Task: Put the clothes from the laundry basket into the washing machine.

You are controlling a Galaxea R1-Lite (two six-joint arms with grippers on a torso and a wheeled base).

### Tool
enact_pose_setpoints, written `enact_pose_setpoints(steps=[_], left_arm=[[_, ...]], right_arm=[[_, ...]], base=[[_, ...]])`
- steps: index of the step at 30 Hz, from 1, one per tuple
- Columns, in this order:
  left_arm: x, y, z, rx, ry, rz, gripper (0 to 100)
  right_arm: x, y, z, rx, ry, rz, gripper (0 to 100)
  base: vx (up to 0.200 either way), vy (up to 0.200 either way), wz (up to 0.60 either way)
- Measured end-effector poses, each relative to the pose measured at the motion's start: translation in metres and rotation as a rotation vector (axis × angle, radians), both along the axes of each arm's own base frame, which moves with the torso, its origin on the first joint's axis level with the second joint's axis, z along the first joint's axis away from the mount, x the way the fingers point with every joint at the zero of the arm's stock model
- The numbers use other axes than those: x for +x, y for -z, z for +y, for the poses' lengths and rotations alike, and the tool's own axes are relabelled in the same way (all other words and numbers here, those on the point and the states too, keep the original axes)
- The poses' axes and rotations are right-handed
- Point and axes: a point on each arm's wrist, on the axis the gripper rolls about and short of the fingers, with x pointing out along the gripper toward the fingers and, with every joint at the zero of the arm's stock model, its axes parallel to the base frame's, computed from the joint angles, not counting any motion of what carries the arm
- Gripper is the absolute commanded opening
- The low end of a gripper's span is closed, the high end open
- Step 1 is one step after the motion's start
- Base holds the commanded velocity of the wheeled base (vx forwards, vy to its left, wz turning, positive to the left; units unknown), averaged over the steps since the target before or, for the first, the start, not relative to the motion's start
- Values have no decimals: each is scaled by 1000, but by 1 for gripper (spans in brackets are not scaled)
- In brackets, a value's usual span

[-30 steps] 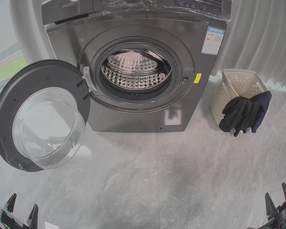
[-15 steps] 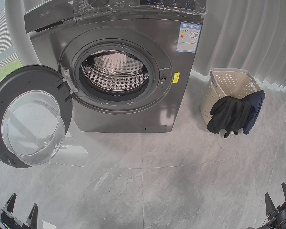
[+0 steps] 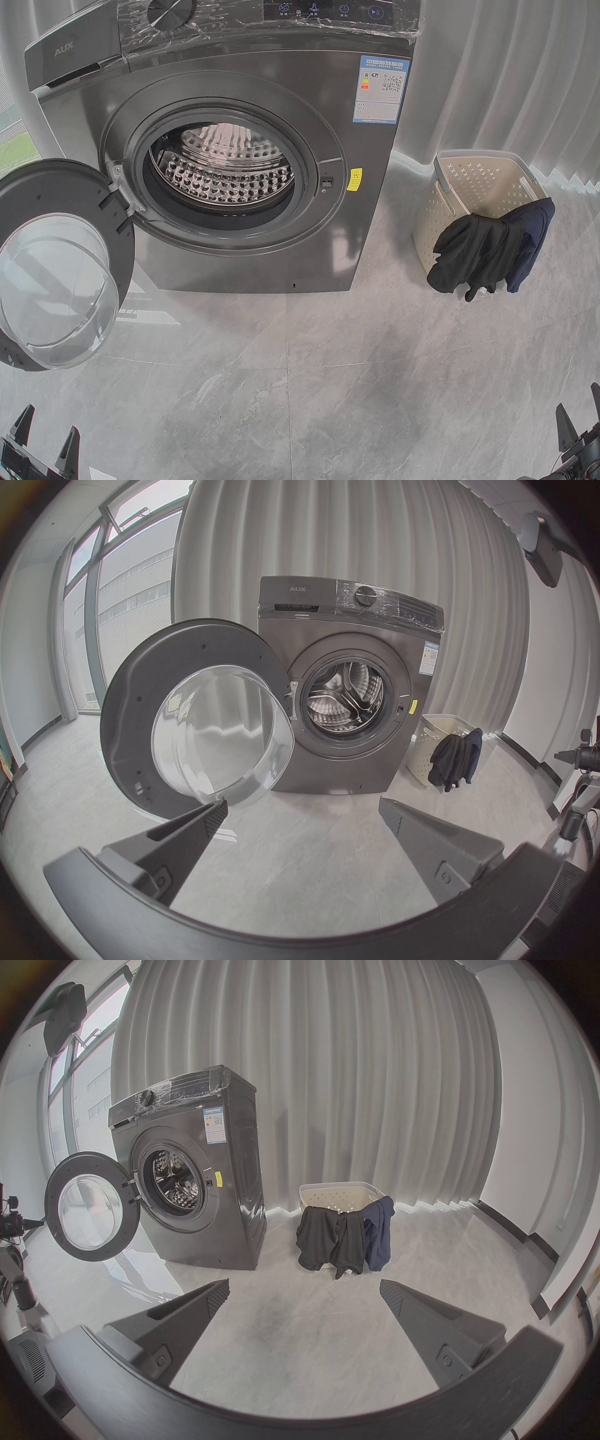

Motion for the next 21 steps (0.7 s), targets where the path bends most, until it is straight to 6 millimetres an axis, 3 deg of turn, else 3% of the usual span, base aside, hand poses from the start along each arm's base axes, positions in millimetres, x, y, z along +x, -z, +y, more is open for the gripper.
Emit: enact_pose_setpoints(steps=[2, 11, 21], left_arm=[[0, 0, 0, 0, 0, 0, 100], [0, 0, 0, 0, 1, 0, 100], [0, 0, 0, 0, 1, 0, 100]], right_arm=[[0, 0, 0, 0, 0, 0, 100], [0, 0, 0, 0, 0, 1, 100], [0, 0, 0, 0, 1, 1, 100]], base=[[200, 0, 0], [0, 0, 0], [0, -200, 0]])
